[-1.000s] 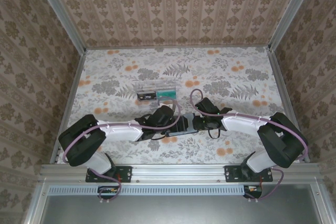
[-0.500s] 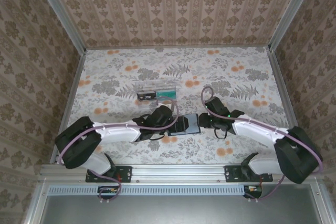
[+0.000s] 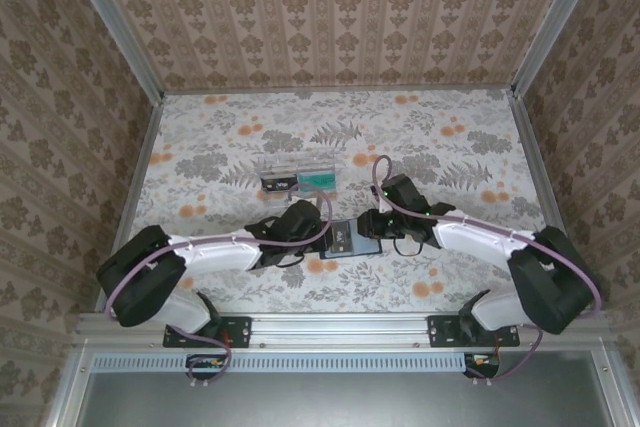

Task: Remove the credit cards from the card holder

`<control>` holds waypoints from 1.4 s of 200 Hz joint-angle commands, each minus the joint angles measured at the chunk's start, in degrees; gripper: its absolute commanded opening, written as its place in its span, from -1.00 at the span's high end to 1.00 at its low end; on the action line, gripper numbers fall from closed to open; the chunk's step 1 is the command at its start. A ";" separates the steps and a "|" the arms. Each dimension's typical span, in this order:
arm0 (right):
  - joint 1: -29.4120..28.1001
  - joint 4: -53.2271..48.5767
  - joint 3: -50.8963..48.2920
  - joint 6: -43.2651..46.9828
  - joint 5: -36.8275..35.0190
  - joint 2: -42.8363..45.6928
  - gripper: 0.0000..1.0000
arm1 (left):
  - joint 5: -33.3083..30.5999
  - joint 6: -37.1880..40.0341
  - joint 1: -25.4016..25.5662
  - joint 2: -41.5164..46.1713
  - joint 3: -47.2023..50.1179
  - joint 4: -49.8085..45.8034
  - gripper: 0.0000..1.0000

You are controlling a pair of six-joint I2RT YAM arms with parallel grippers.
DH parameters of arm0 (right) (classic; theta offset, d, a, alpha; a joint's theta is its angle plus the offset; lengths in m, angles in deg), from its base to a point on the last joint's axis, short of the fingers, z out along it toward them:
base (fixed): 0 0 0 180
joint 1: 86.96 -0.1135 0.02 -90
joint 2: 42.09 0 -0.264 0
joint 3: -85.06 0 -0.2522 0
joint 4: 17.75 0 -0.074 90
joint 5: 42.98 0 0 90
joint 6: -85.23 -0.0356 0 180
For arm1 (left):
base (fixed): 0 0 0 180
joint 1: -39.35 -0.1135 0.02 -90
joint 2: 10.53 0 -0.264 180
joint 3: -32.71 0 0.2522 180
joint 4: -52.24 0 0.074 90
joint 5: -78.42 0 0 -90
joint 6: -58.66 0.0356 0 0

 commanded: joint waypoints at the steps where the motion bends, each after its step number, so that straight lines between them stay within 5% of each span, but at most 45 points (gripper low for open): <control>1: -0.34 4.42 1.98 -2.22 6.71 -3.91 0.48 | -0.36 1.20 -0.63 -2.40 -1.00 -1.78 0.81; 125: -0.25 8.11 2.28 -4.52 10.35 -12.93 0.52 | 0.17 -1.52 -0.67 -5.92 -0.32 -2.81 0.79; 171: 0.08 9.21 1.87 -5.22 11.27 -13.20 0.74 | 0.52 -1.57 -0.56 -6.21 -0.35 -2.57 0.79; 185: 0.43 9.35 1.64 -5.32 11.59 -13.16 0.95 | 0.43 -1.71 -0.60 -6.18 -0.27 -2.73 0.79; 280: 9.19 6.88 -4.34 -3.16 13.24 -5.93 1.00 | -0.20 -3.41 -1.56 -6.69 1.10 -4.05 0.84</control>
